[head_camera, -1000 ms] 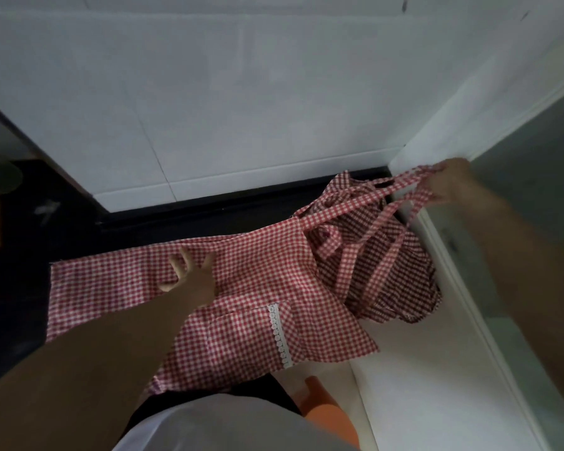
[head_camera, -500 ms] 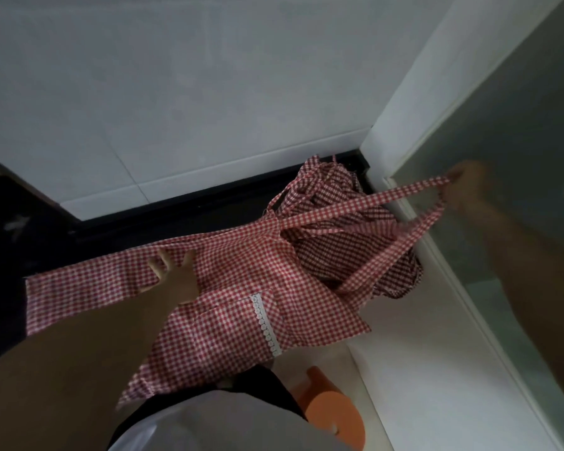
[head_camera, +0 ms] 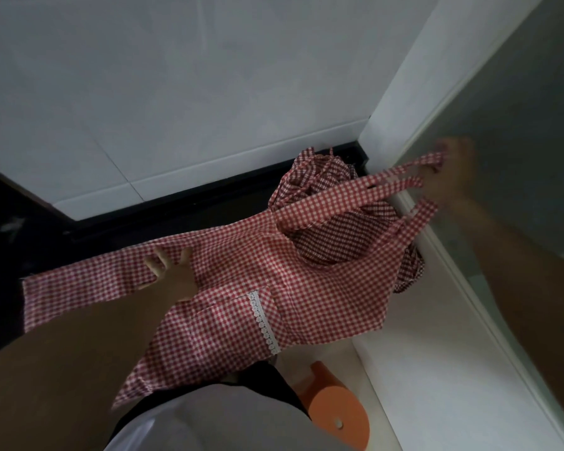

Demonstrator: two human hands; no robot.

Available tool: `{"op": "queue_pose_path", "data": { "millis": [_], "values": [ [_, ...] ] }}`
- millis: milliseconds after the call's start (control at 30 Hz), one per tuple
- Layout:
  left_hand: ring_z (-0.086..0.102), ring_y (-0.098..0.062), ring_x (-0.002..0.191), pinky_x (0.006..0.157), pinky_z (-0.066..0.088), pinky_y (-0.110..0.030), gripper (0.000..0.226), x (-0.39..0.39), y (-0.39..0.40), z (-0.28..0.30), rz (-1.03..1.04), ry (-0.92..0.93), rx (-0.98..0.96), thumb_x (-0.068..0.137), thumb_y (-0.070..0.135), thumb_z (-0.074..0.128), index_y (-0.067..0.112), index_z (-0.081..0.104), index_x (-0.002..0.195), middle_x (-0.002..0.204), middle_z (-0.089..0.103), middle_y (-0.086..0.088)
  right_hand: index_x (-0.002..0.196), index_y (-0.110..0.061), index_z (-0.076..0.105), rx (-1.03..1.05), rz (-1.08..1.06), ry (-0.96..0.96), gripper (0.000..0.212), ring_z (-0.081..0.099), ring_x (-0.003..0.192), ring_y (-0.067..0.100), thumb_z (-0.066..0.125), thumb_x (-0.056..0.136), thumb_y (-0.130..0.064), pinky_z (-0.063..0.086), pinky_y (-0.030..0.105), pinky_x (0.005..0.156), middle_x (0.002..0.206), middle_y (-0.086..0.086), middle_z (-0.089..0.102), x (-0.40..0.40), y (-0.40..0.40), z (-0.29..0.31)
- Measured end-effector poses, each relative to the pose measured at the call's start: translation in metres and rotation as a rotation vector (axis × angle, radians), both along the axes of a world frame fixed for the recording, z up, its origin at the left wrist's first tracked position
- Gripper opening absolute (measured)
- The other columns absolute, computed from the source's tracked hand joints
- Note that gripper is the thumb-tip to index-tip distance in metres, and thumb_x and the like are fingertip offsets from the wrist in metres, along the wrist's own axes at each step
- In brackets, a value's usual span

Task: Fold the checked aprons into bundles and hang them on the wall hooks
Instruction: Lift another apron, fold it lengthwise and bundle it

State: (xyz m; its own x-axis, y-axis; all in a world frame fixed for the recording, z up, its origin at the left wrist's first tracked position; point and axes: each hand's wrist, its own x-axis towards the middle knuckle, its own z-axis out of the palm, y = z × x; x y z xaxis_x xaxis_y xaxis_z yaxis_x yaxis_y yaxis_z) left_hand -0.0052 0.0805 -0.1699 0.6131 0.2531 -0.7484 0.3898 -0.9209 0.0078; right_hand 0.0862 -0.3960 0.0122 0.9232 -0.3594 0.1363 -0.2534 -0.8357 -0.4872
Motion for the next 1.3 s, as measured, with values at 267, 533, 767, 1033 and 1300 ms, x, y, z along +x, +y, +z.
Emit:
{"op": "queue_pose_path", "data": {
  "millis": [267,533,767,1033,1300],
  "values": [
    [0.001,-0.045,0.149,0.119,0.015,-0.061,0.103,0.004,-0.043,0.032,-0.148,-0.272,0.116,0.084,0.025,0.073,0.025,0.000,0.156,0.161,-0.004,-0.026,0.127,-0.010,0.057,-0.016,0.281,-0.042,0.044,0.054,0.109,0.023,0.062,0.084,0.000,0.043,0.027,0.094,0.125,0.016,0.053,-0.037,0.009,-0.027],
    [-0.014,-0.044,0.148,0.116,0.003,-0.068,0.099,0.011,-0.099,0.030,-0.257,-0.128,-0.204,0.085,0.069,0.056,0.044,-0.012,0.153,0.163,-0.021,-0.012,0.117,-0.018,0.071,0.121,0.066,0.586,0.050,0.061,0.113,0.038,0.064,0.078,-0.047,0.048,0.041,0.097,0.121,0.018,0.067,-0.109,0.005,-0.090],
    [-0.003,-0.044,0.150,0.117,0.011,-0.060,0.103,0.013,-0.109,0.022,-0.269,-0.114,-0.179,0.086,0.068,0.057,0.040,-0.017,0.153,0.163,-0.014,-0.018,0.135,-0.008,0.054,0.883,-0.176,0.727,0.074,0.060,0.107,0.027,0.087,0.070,-0.019,0.052,0.041,0.090,0.131,0.011,0.062,-0.144,0.020,-0.113],
    [-0.003,-0.046,0.149,0.116,0.010,-0.065,0.107,0.018,-0.107,0.005,-0.313,-0.122,-0.108,0.079,0.078,0.056,0.047,-0.018,0.150,0.164,-0.015,-0.016,0.127,-0.030,0.049,1.044,0.134,0.912,0.086,0.049,0.128,0.020,0.090,0.053,-0.013,0.034,0.041,0.113,0.134,-0.009,0.054,-0.139,0.010,-0.091],
    [0.001,-0.044,0.150,0.118,0.011,-0.059,0.103,0.014,-0.106,0.012,-0.297,-0.137,-0.140,0.087,0.065,0.059,0.037,-0.011,0.156,0.164,-0.010,-0.017,0.115,-0.025,0.059,0.827,0.246,1.123,0.052,0.059,0.110,0.017,0.079,0.073,-0.003,0.047,0.030,0.094,0.123,-0.004,0.063,-0.139,-0.025,-0.050]
  ]
}}
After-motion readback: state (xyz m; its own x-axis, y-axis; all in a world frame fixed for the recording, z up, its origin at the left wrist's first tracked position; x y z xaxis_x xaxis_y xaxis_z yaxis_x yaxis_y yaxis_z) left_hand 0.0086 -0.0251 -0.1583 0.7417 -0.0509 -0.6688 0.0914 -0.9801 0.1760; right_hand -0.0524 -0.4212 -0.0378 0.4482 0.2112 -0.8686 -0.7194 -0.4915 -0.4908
